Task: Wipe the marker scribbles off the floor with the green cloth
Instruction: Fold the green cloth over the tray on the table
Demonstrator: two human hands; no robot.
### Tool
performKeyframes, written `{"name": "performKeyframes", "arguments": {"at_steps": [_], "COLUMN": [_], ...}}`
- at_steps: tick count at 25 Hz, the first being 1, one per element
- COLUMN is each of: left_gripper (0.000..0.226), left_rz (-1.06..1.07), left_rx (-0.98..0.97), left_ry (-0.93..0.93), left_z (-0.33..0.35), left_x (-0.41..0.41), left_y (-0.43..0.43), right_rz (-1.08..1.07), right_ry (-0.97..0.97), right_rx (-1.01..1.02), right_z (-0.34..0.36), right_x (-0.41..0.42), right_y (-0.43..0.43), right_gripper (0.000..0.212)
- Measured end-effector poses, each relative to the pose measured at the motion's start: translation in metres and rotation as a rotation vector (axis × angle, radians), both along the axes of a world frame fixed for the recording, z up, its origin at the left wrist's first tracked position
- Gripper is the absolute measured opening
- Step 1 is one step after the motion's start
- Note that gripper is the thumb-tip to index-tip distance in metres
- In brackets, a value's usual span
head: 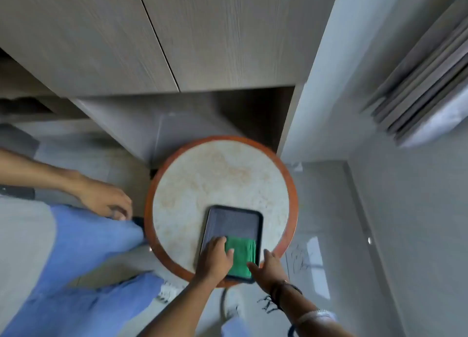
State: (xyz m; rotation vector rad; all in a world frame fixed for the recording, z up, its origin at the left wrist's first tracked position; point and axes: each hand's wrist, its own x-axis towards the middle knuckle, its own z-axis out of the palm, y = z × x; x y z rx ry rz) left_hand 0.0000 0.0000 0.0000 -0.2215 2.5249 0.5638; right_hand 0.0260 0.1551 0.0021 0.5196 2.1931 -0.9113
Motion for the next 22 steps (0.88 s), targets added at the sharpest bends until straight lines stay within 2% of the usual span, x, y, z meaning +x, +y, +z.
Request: {"name": "performKeyframes", "arguments": {"at_steps": [4,7,9,11,13,16,19,21,22], "left_gripper": [0.032,0.042,0.037,0.022,0.019,0.024,0.019,0.018,0.019], "left_rz": [0.274,0.421,0.461,0.498,0.539,0.612,0.855,0.920,0.895], "left_rx": [0.008,0.055,0.095,0.134,0.187,0.327,0.623,0.855,0.945], "left_ry": [-0.030,-0.107,-0.146,-0.194,-0.203,-0.069,0.009,-0.098,-0.169], "left_z": [-0.080,-0.124,-0.136,-0.143,-0.141,-0.120,-0.089,-0.069,-0.063], "left_x": [-0.029,-0.021,-0.009,-0.006,-0.008,-0.004,0.006,0.010,0.011], "left_y": [0.006,0.008,0.006,0.001,0.000,0.019,0.045,0.068,0.085], "right_rz": [-0.146,-0.182,-0.194,-0.234,-0.249,-0.322,-0.485,-0.546,-0.579], "right_ry": [-0.125,-0.100,-0.102,-0.137,-0.160,-0.197,-0.127,-0.080,-0.134], "right_rx": [-0.059,0.125,0.167,0.130,0.080,-0.110,-0.369,-0.656,-0.787], "right_z": [-0.081,-0.116,-0.124,-0.131,-0.133,-0.126,-0.110,-0.106,-0.106], "right_x": [-0.019,-0.023,-0.021,-0.027,-0.038,-0.044,-0.037,-0.025,-0.018], "right_y": [-0.038,-0.047,-0.051,-0.050,-0.041,-0.019,0.021,0.063,0.088], "right_gripper": [0.042,0.036,0.038,0.042,0.038,0.026,0.028,0.042,0.059]}}
